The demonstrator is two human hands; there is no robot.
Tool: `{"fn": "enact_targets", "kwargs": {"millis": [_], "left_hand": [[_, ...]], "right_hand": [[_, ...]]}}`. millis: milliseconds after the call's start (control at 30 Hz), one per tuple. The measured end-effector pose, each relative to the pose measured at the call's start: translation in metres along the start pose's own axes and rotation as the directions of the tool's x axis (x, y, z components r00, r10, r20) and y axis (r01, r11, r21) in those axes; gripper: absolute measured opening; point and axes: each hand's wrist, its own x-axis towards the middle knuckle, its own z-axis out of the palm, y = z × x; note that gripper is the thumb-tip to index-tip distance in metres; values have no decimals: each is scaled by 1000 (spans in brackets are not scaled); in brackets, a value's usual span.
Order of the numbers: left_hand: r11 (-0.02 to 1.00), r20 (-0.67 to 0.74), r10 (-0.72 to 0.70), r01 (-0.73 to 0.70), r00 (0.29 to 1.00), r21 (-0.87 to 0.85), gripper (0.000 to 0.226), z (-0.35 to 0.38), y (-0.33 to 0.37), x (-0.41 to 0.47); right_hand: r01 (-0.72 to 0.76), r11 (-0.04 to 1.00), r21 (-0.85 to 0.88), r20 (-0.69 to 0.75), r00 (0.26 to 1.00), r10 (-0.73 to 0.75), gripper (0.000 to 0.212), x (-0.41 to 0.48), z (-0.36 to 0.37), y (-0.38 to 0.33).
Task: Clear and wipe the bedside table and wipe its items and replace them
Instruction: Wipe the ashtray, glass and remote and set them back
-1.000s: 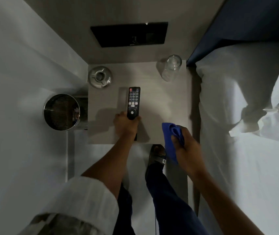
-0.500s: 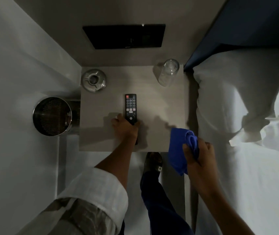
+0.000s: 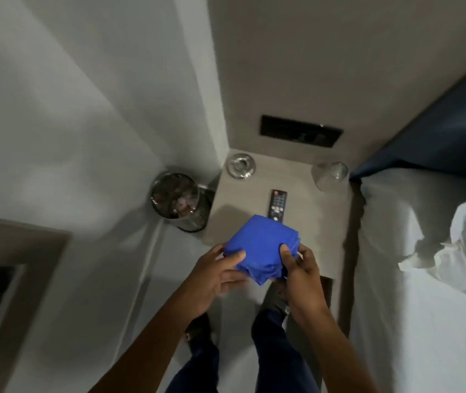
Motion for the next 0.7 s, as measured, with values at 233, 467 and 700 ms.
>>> {"fn": "enact_targets", "kwargs": {"millis": [233,467,700], "left_hand": [[939,-409,273,-334,871,-85,49,-94,20,-109],[874,-797,482,-266,364,407,19,-200,-6,-192],[909,-850,418,-132,321,396,43,-287,-36,-228]], "right_hand": [[64,981,-185,257,966,-15,23,-78,111,14],[219,872,-437,465,886,10,5,-143,260,75],[352,678,-646,540,838,81,18,-183,365,121]]}}
